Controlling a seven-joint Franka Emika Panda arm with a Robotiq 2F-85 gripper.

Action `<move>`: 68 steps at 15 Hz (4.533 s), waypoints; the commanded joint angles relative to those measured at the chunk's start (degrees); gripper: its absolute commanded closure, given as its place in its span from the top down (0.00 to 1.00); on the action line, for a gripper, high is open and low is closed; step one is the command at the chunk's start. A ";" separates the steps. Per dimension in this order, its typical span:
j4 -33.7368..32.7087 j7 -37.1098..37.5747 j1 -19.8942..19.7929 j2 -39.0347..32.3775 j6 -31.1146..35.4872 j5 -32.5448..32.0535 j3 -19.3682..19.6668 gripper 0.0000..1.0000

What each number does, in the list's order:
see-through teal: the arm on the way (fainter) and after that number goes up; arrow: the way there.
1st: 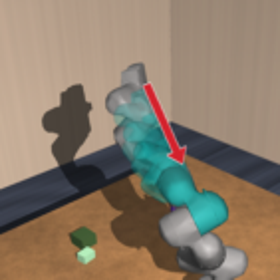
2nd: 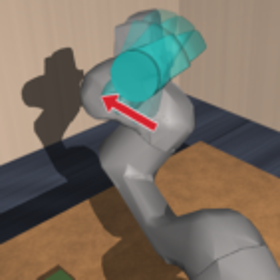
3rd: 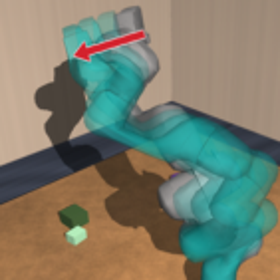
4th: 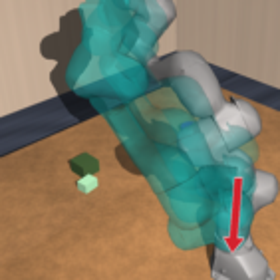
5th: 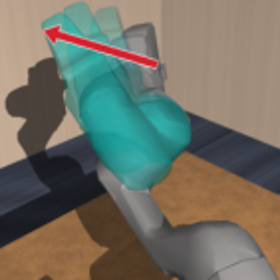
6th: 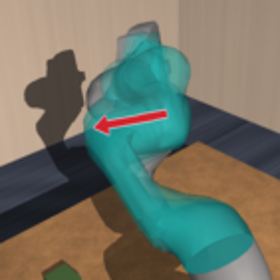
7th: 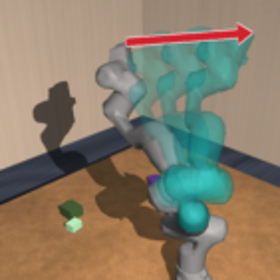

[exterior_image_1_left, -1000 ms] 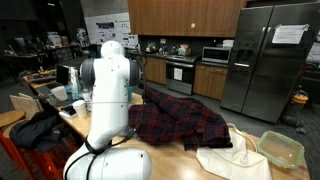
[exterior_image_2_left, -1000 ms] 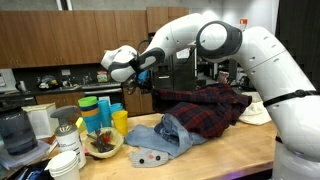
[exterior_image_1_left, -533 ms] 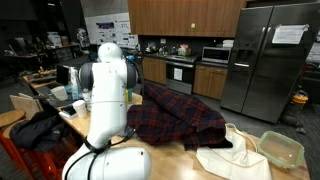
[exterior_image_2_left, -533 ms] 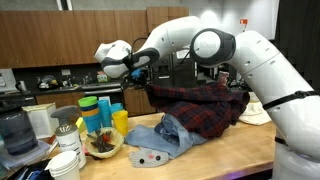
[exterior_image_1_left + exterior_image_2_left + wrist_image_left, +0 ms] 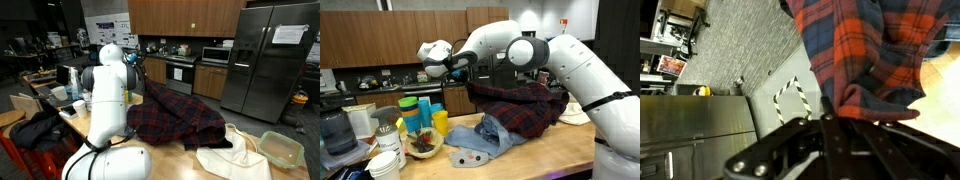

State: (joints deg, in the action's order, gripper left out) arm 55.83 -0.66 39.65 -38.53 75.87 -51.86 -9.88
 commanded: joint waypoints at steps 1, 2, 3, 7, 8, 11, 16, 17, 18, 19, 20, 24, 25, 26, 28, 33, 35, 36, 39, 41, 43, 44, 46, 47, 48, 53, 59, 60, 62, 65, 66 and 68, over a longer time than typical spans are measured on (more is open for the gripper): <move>-3.49 -1.28 1.45 -1.89 -0.89 -2.55 2.60 0.33; -3.49 -1.21 1.50 -1.92 -0.84 -3.01 2.80 0.37; -2.30 -0.45 1.06 -1.34 -0.36 -3.78 2.24 0.44; 1.09 1.98 0.69 1.54 1.05 -4.39 1.43 0.70; 2.05 2.81 0.58 2.45 1.27 -4.08 1.14 0.78; 7.38 6.39 -0.56 6.93 1.94 -2.08 -0.10 0.98; 20.02 14.70 -4.20 17.68 4.00 5.34 -1.55 1.00; 22.52 16.32 -5.13 19.69 4.69 7.30 -1.57 1.00; 25.15 17.78 -6.23 21.50 5.46 9.49 -1.43 1.00; 27.81 19.08 -7.12 23.16 6.01 11.41 -1.21 1.00; 30.59 20.39 -8.04 24.66 6.68 13.34 -0.95 1.00; 48.11 23.55 -16.46 36.35 16.42 24.35 -3.16 1.00; 49.23 22.65 -17.10 37.47 18.84 25.68 -3.02 1.00; 51.53 22.05 -18.15 39.17 22.13 28.23 -2.90 1.00; 56.95 20.16 -20.17 43.55 27.12 31.54 -2.55 1.00; 72.45 13.04 -25.07 57.52 34.58 38.60 -0.75 1.00; 77.89 10.15 -26.31 62.56 35.65 40.26 0.21 1.00; 79.76 9.03 -26.75 64.46 35.74 40.76 0.51 1.00; 83.77 6.60 -27.69 69.15 35.40 41.37 1.14 1.00; 85.36 5.83 -28.01 71.54 34.90 41.48 1.22 1.00; 86.32 5.47 -28.14 73.23 34.67 41.41 1.15 1.00; 86.67 5.39 -28.19 73.91 34.58 41.31 1.06 1.00; 87.13 5.09 -28.15 74.96 34.42 41.28 0.92 1.00; 87.28 4.89 -28.14 75.36 34.38 41.28 0.90 1.00; 87.44 4.81 -28.13 75.74 34.33 41.31 0.88 1.00; 87.98 4.48 -28.22 76.92 34.30 41.12 0.81 1.00; 85.33 10.40 -24.89 81.66 32.76 59.77 -1.48 1.00; 85.44 10.69 -24.96 82.29 32.95 60.95 -1.91 1.00; 85.42 11.19 -25.16 83.26 33.31 62.84 -2.53 1.00; 85.28 12.10 -25.41 83.65 34.78 64.10 -4.15 1.00; 85.20 12.34 -25.40 83.30 35.68 64.36 -4.66 1.00; 84.74 12.91 -25.49 81.44 37.82 64.32 -6.28 1.00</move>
State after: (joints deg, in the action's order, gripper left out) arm 141.21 10.99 14.63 44.43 111.14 11.54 -14.27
